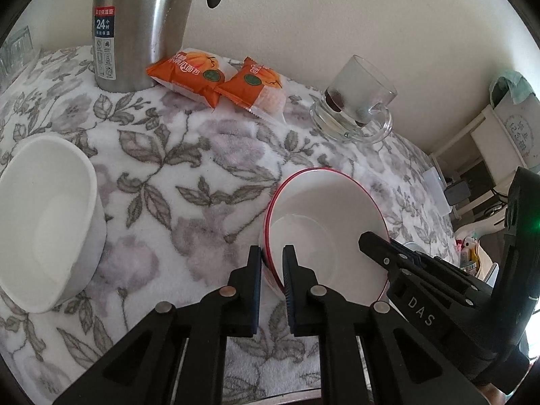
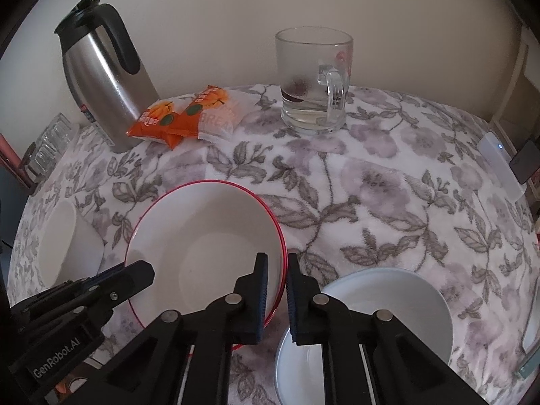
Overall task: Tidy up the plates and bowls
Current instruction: 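Lift the strawberry-print bowl with both tools and carry it over the basin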
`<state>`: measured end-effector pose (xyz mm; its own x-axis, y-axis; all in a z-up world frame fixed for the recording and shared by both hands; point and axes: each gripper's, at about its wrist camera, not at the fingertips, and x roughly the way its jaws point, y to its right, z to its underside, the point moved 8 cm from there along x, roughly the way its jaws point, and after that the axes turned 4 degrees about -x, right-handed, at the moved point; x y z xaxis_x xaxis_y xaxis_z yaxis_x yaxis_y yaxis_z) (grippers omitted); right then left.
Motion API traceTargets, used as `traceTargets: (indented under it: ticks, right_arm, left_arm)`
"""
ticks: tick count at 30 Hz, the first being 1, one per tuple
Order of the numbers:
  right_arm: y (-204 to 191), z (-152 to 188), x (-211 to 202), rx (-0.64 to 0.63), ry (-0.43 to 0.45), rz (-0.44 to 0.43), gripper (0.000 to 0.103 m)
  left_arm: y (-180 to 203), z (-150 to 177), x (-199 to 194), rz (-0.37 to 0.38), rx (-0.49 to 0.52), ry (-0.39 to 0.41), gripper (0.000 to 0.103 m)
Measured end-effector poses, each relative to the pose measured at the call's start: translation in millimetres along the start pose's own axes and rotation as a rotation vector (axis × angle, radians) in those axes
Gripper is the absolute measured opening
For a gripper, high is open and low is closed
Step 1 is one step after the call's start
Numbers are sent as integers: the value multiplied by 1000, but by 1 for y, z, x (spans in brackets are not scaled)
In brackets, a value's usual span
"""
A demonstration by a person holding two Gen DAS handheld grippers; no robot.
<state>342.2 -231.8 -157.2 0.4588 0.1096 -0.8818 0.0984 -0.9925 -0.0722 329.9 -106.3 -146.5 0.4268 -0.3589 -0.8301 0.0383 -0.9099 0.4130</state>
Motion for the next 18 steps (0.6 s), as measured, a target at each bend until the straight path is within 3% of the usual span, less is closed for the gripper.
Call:
traceTargets:
  ticks: [18]
  right_arm:
    - [-11, -3, -52, 1, 62, -3, 11]
  left_arm:
    - [14, -9, -60, 39, 9, 86, 12]
